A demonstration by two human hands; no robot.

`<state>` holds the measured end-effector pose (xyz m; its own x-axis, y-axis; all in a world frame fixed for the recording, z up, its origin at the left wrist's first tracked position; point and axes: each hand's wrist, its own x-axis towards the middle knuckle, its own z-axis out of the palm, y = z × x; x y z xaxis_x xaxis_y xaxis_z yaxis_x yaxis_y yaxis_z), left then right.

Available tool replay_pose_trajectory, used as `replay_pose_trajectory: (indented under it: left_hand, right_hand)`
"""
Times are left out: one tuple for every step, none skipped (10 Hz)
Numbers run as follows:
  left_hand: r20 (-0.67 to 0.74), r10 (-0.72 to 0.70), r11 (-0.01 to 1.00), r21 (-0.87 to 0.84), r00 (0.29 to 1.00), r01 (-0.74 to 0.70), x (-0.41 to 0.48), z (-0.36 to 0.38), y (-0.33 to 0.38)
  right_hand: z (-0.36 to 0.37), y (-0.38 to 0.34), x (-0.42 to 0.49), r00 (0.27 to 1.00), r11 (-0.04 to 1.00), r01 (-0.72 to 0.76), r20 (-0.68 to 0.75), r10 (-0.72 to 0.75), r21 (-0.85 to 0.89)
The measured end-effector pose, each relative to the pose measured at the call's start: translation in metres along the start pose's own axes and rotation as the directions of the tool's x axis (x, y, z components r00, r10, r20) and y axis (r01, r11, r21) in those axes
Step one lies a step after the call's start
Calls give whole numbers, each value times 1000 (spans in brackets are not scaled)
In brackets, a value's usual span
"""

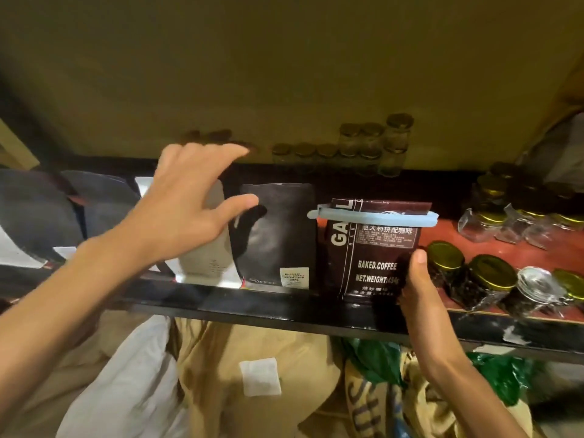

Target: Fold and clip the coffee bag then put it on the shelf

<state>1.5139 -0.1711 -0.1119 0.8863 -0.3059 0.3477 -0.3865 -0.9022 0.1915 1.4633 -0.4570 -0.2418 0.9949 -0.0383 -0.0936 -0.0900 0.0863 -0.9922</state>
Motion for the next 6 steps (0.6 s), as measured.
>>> replay_pose_trajectory:
  left_hand:
    - [202, -158, 986, 78, 967, 145, -4, -20, -35]
    - [246, -150, 978, -106, 957, 181, -1, -18, -46]
    - [249, -136, 972, -153, 959, 177, 2, -17, -48]
    - [256, -97, 984, -119, 962, 132, 3, -12, -53]
    - [298, -84, 984, -128, 951, 127, 3, -14, -52]
    - [272, 4, 981, -187, 962, 49, -6, -17, -50]
  right_hand:
    - [-1, 7, -3, 998, 998, -60, -5, 60, -22]
    - [-1, 5, -6, 996, 995, -89, -26, 88, -35]
    - [4, 6, -7, 994, 995, -88, -62, 84, -54]
    - [10, 0, -10, 994, 991, -89, -72, 82, -98]
    - [15, -8, -12, 979, 982, -131, -172, 106, -139]
    - [33, -33, -28, 913, 945, -198, -400, 81, -259]
